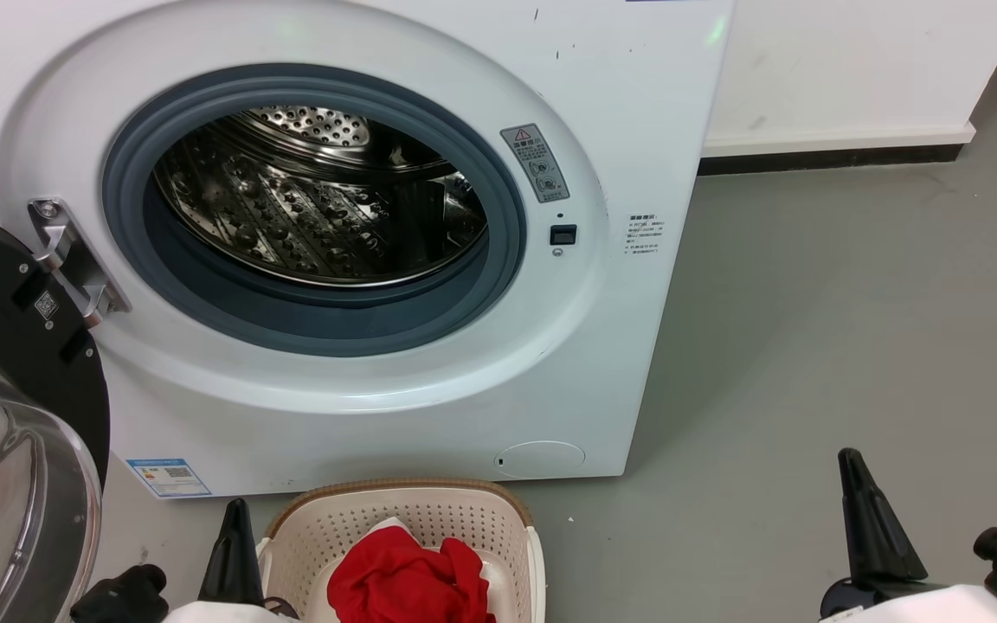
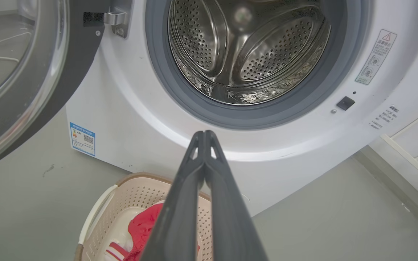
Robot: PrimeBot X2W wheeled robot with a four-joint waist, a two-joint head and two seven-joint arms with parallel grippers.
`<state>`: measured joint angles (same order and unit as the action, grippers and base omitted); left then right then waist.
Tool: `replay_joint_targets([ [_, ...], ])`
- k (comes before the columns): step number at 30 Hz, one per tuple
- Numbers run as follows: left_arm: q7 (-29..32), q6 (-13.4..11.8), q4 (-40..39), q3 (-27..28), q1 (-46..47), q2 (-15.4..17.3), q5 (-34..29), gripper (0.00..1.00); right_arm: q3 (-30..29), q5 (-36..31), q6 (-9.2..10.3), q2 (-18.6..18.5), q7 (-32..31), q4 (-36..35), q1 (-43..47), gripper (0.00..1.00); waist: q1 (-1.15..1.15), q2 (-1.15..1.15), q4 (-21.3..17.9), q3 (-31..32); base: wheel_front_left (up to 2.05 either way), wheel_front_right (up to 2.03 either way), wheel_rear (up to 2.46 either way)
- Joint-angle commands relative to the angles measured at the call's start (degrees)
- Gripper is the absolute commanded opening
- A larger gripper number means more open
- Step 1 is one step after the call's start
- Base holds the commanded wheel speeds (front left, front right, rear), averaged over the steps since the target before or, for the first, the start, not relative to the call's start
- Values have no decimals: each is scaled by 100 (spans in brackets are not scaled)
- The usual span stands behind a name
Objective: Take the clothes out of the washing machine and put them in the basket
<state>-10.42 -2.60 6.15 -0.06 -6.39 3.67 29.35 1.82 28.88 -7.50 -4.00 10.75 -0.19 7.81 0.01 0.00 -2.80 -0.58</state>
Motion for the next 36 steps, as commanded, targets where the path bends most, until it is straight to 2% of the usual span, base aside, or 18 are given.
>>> replay_joint_targets([
  [1, 37, 49, -33, 6, 169, 64, 240, 0, -18, 251, 0, -51, -34, -27, -192, 0, 0, 0, 4, 1, 0, 0, 0],
  [18, 348, 285, 154, 55, 437, 109, 1791, 0, -92, 1825, 1, -106, -343, 310, -491, 0, 0, 0, 50, 7, 0, 0, 0],
  [36, 649, 491, 322, 133, 667, 128, 3136, 0, -195, 3185, 1, -127, -646, 615, -750, 0, 0, 0, 98, 13, 0, 0, 0],
])
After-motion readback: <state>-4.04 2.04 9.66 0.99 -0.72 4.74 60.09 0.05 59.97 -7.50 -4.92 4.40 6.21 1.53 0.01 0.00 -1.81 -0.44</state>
